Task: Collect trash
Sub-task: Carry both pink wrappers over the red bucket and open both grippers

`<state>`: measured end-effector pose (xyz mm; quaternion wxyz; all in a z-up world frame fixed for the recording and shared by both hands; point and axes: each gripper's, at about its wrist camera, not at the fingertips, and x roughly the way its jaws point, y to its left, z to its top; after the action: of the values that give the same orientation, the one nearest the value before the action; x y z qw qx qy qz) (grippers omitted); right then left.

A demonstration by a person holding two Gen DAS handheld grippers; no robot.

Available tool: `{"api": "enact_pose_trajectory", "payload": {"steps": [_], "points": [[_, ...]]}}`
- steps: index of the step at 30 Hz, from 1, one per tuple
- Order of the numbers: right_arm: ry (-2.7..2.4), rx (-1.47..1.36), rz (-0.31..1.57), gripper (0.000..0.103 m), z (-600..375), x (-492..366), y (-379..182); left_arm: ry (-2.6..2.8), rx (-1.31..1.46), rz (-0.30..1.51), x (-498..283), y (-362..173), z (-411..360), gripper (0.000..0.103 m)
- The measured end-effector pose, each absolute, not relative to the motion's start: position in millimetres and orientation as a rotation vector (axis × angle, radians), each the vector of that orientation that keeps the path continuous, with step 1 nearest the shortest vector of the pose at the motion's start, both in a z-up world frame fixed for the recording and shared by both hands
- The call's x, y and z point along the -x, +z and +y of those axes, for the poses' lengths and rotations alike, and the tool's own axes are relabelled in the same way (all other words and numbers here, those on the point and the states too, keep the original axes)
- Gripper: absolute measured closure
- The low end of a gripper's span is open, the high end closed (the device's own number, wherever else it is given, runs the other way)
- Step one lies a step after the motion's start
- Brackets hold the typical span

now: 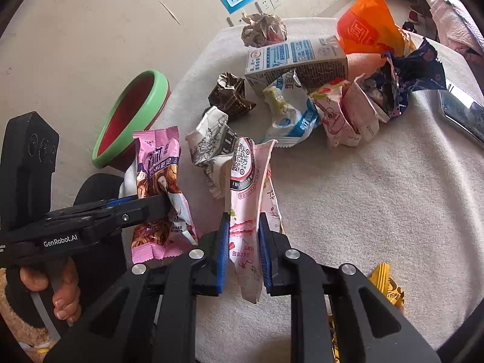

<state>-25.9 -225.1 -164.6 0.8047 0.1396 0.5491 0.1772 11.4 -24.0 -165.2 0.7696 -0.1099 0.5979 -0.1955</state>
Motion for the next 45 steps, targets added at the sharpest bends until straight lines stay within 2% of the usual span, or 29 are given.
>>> {"api": "enact_pose_trajectory", "payload": {"steps": [13, 45], "points": [[0.426, -0.322, 1.079, 0.085, -216.8, 24.0, -128.7, -0.365, 0.195, 1.135, -18.0, -125.6, -8.4, 0.058], [0.533, -0.278, 1.047, 0.085, -168.5, -11.0, -113.9, -0.213, 0.256, 1.064, -36.0, -115.1, 40.1, 0.058]]}}
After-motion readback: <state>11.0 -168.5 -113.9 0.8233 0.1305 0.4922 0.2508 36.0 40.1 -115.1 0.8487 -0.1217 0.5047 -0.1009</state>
